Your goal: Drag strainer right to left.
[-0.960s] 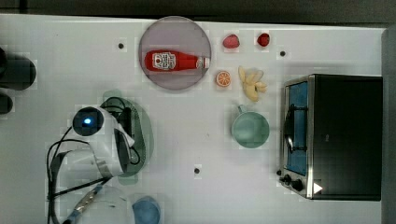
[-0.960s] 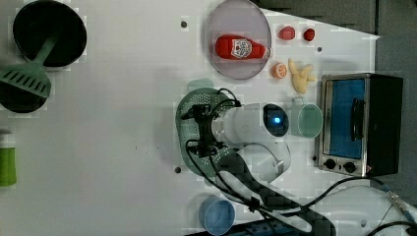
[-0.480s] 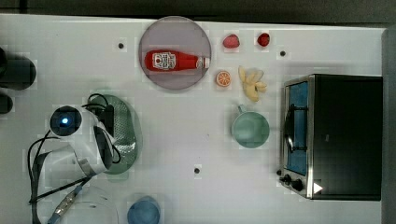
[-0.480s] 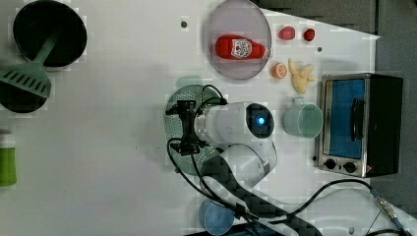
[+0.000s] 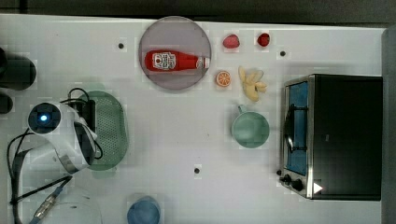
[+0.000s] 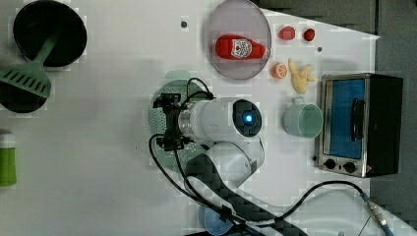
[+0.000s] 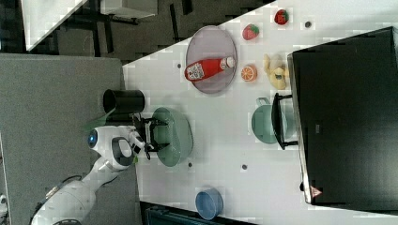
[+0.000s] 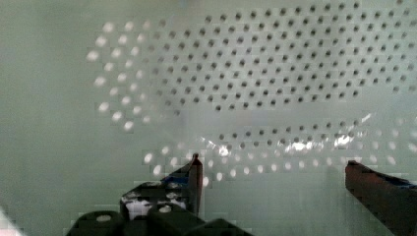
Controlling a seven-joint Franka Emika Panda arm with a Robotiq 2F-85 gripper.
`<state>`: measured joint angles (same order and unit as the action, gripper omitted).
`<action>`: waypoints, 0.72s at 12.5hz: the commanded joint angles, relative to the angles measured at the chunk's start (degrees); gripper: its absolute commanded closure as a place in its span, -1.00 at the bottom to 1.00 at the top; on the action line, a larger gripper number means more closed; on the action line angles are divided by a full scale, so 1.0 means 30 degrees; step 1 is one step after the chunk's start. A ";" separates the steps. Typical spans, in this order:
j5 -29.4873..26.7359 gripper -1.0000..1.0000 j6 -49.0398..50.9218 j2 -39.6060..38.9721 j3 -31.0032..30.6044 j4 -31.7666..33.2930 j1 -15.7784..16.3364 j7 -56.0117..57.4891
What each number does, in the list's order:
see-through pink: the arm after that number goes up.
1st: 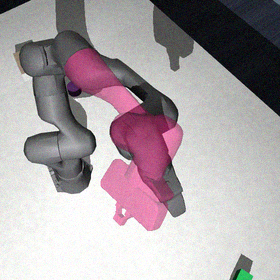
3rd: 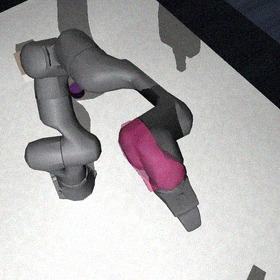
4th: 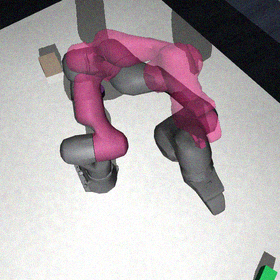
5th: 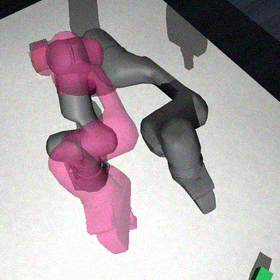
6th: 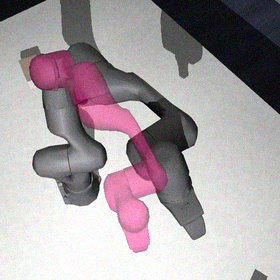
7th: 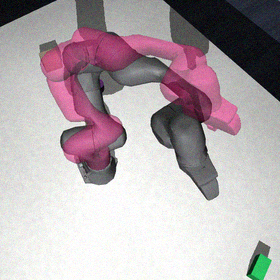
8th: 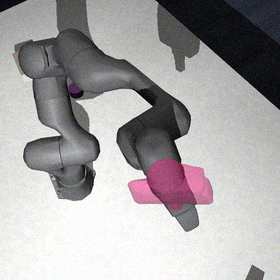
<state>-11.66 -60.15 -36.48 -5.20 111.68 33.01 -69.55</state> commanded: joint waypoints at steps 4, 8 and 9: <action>-0.0898 -1.00 0.0232 -0.1267 -0.0134 -0.1378 0.1438 -0.1026; -0.0788 -1.00 0.0537 -0.1067 0.0153 -0.1665 0.1530 -0.0467; -0.0672 -1.00 0.0878 -0.0572 0.0332 -0.1623 0.1524 0.0571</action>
<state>-12.88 -58.69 -40.54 -4.80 107.21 38.64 -68.99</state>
